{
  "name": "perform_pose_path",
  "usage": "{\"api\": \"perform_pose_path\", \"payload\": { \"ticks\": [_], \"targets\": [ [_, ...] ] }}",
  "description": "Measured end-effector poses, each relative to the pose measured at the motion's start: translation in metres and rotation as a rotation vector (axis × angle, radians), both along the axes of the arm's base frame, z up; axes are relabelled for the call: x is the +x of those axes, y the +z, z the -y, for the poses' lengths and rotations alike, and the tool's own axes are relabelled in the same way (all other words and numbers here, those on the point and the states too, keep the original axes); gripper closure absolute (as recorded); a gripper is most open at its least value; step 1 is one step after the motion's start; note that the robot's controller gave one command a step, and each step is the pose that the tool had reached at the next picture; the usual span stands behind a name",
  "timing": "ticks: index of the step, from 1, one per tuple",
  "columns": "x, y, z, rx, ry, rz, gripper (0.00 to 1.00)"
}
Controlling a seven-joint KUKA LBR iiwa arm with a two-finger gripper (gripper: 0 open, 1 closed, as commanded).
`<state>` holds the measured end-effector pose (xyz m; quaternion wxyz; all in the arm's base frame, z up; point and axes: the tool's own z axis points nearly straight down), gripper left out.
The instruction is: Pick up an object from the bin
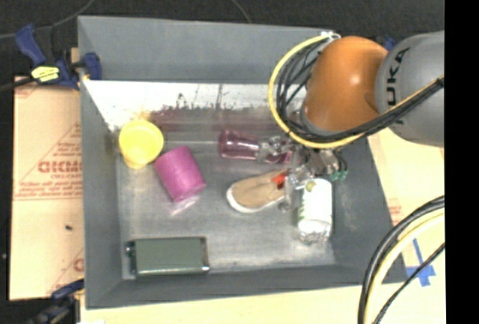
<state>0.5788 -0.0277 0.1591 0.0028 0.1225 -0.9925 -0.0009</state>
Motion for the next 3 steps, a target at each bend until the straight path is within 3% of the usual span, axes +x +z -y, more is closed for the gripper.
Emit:
{"api": "perform_pose_path", "payload": {
  "ticks": [1,2,3],
  "targets": [
    [-0.001,0.002,-0.006,-0.003,0.041,0.013,0.00],
    [0.011,-0.037,0.001,0.000,-0.089,-0.002,0.00],
    [0.011,-0.089,-0.002,-0.002,-0.081,0.016,0.00]
  ]
}}
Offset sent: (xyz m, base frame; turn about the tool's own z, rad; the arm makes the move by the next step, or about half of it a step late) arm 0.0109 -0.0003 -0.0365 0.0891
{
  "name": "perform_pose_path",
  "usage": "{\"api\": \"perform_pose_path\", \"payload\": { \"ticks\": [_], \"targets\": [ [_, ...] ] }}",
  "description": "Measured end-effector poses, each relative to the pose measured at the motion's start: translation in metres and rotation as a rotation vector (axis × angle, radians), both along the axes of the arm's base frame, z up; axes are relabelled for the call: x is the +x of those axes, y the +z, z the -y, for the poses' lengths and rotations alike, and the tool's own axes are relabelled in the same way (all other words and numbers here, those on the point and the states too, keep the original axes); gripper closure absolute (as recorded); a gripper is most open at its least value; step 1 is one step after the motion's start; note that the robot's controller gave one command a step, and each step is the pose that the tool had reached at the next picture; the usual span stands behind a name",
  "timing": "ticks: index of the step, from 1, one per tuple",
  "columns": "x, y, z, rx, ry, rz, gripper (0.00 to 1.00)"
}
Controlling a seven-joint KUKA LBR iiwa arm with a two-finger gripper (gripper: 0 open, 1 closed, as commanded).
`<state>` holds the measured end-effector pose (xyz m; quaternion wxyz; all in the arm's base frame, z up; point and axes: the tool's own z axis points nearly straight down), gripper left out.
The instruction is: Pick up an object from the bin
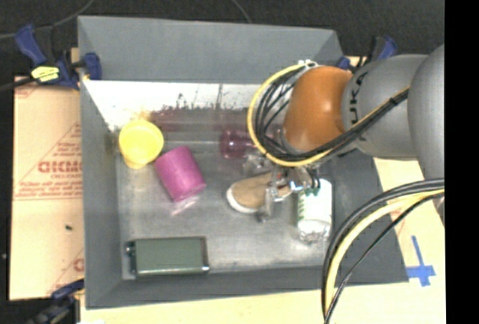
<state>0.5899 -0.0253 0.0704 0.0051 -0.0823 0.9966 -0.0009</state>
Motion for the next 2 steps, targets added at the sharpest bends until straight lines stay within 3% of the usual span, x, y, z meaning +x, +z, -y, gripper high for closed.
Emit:
{"api": "perform_pose_path", "payload": {
  "ticks": [1,2],
  "targets": [
    [0.0002,0.0004,0.0098,0.006,-0.092,-0.010,1.00],
    [0.0002,0.0004,0.0098,0.006,-0.093,-0.010,1.00]
  ]
}}
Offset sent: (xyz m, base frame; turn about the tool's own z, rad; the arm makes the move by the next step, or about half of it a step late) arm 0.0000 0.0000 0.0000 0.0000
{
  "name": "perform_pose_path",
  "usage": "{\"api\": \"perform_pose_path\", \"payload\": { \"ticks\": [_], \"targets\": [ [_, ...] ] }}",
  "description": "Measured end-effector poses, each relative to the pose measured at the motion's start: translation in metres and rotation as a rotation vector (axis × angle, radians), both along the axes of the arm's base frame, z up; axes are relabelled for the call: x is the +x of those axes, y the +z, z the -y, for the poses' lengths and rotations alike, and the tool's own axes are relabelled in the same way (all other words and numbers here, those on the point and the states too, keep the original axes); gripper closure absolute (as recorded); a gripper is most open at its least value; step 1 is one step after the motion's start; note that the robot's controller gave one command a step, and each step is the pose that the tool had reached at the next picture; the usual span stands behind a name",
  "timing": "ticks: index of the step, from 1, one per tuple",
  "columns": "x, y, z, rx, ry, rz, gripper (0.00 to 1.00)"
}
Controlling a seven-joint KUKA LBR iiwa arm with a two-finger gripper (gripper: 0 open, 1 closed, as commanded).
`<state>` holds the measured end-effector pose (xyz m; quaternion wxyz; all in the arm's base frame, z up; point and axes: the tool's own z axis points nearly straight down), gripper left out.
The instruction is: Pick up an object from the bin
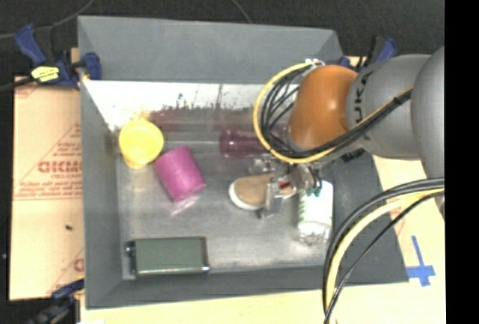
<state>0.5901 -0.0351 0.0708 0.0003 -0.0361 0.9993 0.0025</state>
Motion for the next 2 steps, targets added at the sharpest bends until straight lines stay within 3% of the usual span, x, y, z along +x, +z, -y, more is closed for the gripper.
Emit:
{"api": "perform_pose_path", "payload": {
  "ticks": [2],
  "targets": [
    [-0.0020,0.0114,-0.0002,0.000,0.001,-0.006,1.00]
  ]
}}
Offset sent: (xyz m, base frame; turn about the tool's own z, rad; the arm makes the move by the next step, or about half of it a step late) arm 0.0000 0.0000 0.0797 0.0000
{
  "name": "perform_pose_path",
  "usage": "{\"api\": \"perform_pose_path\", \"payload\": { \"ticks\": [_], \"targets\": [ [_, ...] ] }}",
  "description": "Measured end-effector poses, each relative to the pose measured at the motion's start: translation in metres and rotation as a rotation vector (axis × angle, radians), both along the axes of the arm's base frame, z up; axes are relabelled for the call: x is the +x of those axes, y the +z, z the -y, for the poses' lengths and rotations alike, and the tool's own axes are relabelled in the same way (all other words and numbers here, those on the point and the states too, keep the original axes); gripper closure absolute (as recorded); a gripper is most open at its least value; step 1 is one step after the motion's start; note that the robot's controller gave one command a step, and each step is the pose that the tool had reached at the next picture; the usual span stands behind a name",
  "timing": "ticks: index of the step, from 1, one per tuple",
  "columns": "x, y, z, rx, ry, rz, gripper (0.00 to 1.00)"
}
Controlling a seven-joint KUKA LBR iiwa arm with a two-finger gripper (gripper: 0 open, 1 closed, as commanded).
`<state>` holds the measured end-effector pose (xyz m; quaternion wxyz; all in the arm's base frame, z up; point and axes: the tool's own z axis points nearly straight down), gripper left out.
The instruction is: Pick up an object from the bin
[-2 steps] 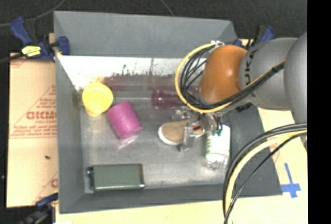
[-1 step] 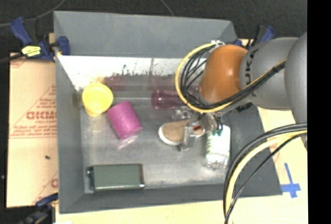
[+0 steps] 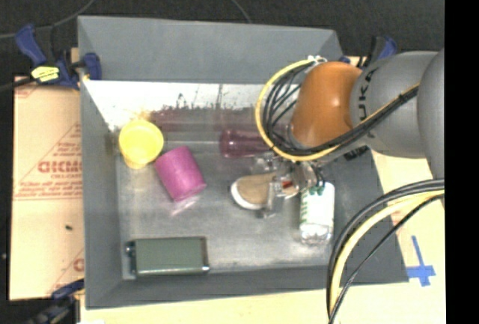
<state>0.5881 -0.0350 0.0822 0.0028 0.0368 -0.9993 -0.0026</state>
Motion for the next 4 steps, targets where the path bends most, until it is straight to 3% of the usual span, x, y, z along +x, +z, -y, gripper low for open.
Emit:
{"api": "perform_pose_path", "payload": {
  "ticks": [2,4],
  "targets": [
    [0.001,0.047,0.001,-0.001,0.000,0.003,1.00],
    [0.002,0.071,0.001,-0.002,0.001,0.005,1.00]
  ]
}}
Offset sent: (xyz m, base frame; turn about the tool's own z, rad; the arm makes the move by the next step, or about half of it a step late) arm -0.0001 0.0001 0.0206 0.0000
